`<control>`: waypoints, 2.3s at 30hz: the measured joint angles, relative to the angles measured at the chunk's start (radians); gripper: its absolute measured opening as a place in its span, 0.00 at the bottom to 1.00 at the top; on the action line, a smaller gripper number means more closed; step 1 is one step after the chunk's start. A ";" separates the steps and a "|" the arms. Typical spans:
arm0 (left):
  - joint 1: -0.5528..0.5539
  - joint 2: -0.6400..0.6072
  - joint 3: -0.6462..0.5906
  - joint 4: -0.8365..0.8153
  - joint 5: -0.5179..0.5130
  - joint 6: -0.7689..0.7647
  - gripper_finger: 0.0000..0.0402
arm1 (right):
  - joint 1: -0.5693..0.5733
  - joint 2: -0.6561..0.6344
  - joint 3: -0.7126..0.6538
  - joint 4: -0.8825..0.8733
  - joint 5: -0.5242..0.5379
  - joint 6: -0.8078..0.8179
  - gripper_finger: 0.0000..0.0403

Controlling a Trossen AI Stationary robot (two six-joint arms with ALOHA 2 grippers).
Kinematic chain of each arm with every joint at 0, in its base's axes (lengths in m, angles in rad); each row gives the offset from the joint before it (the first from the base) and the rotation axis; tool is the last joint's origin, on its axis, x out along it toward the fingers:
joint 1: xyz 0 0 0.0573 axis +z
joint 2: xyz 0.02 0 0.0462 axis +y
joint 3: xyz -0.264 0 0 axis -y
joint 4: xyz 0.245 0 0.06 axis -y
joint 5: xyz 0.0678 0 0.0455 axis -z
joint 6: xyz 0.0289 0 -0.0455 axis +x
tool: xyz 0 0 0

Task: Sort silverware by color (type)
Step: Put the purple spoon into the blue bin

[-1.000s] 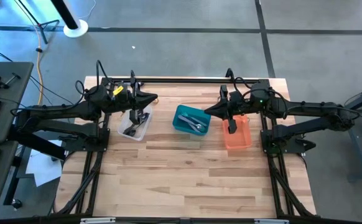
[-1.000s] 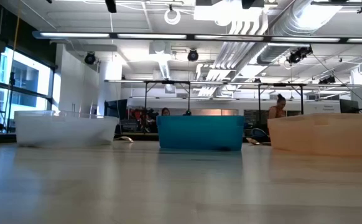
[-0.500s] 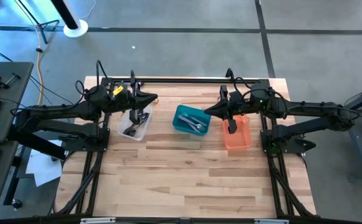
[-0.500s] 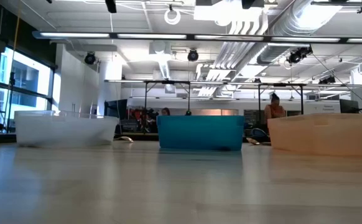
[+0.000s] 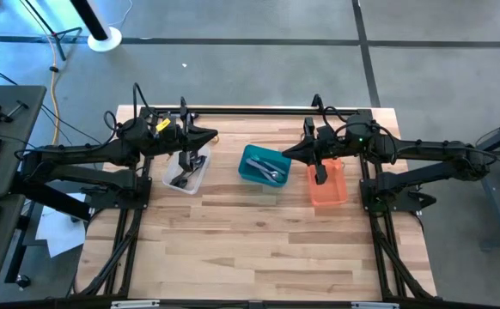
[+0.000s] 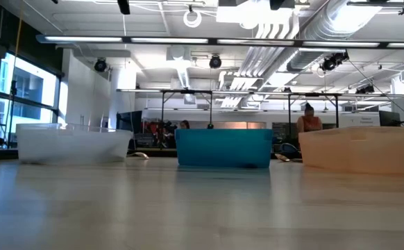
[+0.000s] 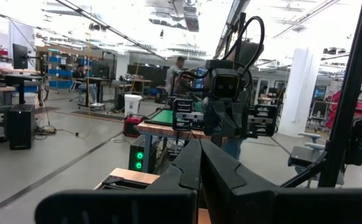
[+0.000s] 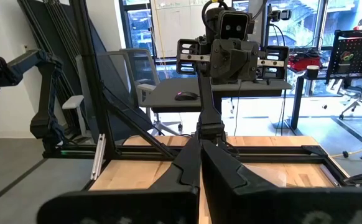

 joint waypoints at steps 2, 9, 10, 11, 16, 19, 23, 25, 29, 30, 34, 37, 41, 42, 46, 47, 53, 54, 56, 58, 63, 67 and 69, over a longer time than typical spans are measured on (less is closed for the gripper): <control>0.000 0.000 0.000 0.000 0.000 0.000 0.00 | 0.000 0.000 0.000 0.000 0.000 0.002 0.00; 0.000 0.000 0.000 0.000 0.000 0.000 0.00 | 0.000 0.000 0.000 0.000 0.000 0.005 0.00; 0.000 0.000 0.000 0.000 0.000 0.000 0.00 | 0.000 0.000 0.000 0.000 0.000 0.005 0.00; 0.000 0.000 0.000 0.000 0.000 0.000 0.00 | 0.000 0.000 0.000 0.000 0.000 0.005 0.00; 0.000 0.000 0.000 0.000 0.000 0.000 0.00 | 0.000 0.000 0.000 -0.001 0.000 0.005 0.00; 0.000 0.000 0.000 -0.002 -0.015 -0.013 0.00 | 0.000 0.000 0.000 -0.010 0.000 0.005 0.00; 0.004 0.004 0.000 -0.070 -0.178 -0.100 0.03 | 0.000 0.000 0.000 -0.012 0.000 0.005 0.00; 0.030 0.015 0.004 -0.147 -0.218 -0.107 0.07 | 0.000 0.000 0.000 -0.015 0.000 0.006 0.00; 0.130 0.063 0.089 -0.349 -0.186 -0.148 0.18 | 0.000 0.000 0.000 -0.016 0.000 0.031 0.00; 0.160 0.081 0.116 -0.409 -0.173 -0.148 0.21 | 0.000 0.000 0.000 -0.017 0.000 0.032 0.00; 0.289 0.175 0.225 -0.651 -0.158 -0.096 0.30 | 0.000 0.000 0.000 -0.023 0.000 0.032 0.00; 0.399 0.257 0.290 -0.797 -0.177 -0.036 0.35 | 0.000 0.000 0.000 -0.024 0.000 0.032 0.00; 0.514 0.390 0.364 -0.909 -0.182 0.054 0.39 | 0.000 0.000 0.000 -0.034 0.000 0.032 0.00; 0.538 0.426 0.382 -0.935 -0.184 0.059 0.40 | 0.000 0.000 0.000 -0.038 0.000 0.032 0.00; 0.607 0.575 0.454 -1.049 -0.209 0.062 0.40 | 0.000 0.000 0.000 -0.055 0.000 0.032 0.00; 0.621 0.611 0.468 -1.067 -0.216 0.069 0.40 | 0.000 0.000 0.000 -0.059 0.000 0.032 0.00; 0.673 0.790 0.502 -1.082 -0.227 0.088 0.40 | 0.000 0.000 0.000 -0.086 0.000 0.032 0.00; 0.679 0.814 0.502 -1.081 -0.227 0.088 0.40 | 0.000 0.000 0.000 -0.091 0.000 0.032 0.00; 0.687 0.857 0.502 -1.081 -0.228 0.112 0.40 | 0.000 0.000 0.000 -0.097 0.000 0.032 0.00; 0.692 0.892 0.502 -1.077 -0.246 0.146 0.40 | 0.000 0.000 0.000 -0.107 0.000 0.032 0.00; 0.695 0.947 0.502 -1.076 -0.307 0.196 0.40 | 0.000 0.000 0.000 -0.136 0.000 0.032 0.00; 0.695 0.968 0.502 -1.047 -0.307 0.197 0.40 | 0.000 0.000 0.000 -0.143 0.000 0.032 0.00; 0.695 0.970 0.502 -1.025 -0.307 0.199 0.40 | 0.000 0.000 0.000 -0.144 0.000 0.032 0.00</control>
